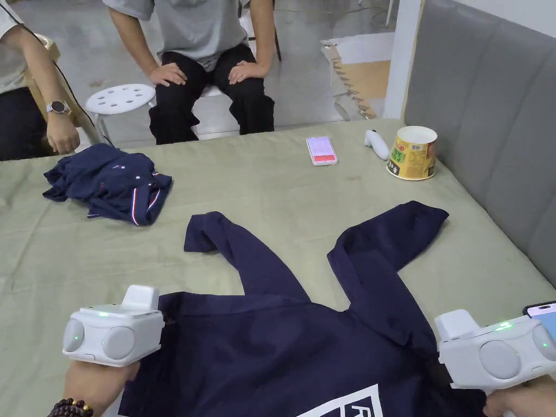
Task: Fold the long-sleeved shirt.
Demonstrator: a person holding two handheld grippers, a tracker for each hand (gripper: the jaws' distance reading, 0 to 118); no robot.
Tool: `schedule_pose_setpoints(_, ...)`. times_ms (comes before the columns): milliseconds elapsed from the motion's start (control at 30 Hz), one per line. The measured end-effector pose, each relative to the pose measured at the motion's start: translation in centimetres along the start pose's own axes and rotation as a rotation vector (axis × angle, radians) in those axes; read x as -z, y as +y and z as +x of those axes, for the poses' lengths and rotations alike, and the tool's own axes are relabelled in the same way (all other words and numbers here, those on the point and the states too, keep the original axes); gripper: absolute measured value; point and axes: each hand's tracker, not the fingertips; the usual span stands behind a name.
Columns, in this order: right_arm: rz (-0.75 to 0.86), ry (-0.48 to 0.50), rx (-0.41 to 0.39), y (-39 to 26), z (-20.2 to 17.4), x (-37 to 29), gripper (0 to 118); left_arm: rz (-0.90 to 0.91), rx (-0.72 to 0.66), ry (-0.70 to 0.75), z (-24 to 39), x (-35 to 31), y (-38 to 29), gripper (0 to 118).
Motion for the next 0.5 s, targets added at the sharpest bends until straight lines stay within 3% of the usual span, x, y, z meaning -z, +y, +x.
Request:
schedule_pose_setpoints(233,0.052,-0.044,-0.012,-0.5,-0.4,-2.7,10,0.081,-0.106,-0.046,-2.4,-6.5,2.5,12)
schedule_pose_setpoints(367,0.22,-0.007,0.022,0.3,-0.2,-9.0,10,0.203,-0.099,-0.065,-3.4,-13.5,4.4,12)
schedule_pose_setpoints(500,0.411,-0.028,-0.008,2.8,-0.6,-16.5,10,0.336,-0.084,-0.042,-4.0,-21.7,6.1,12)
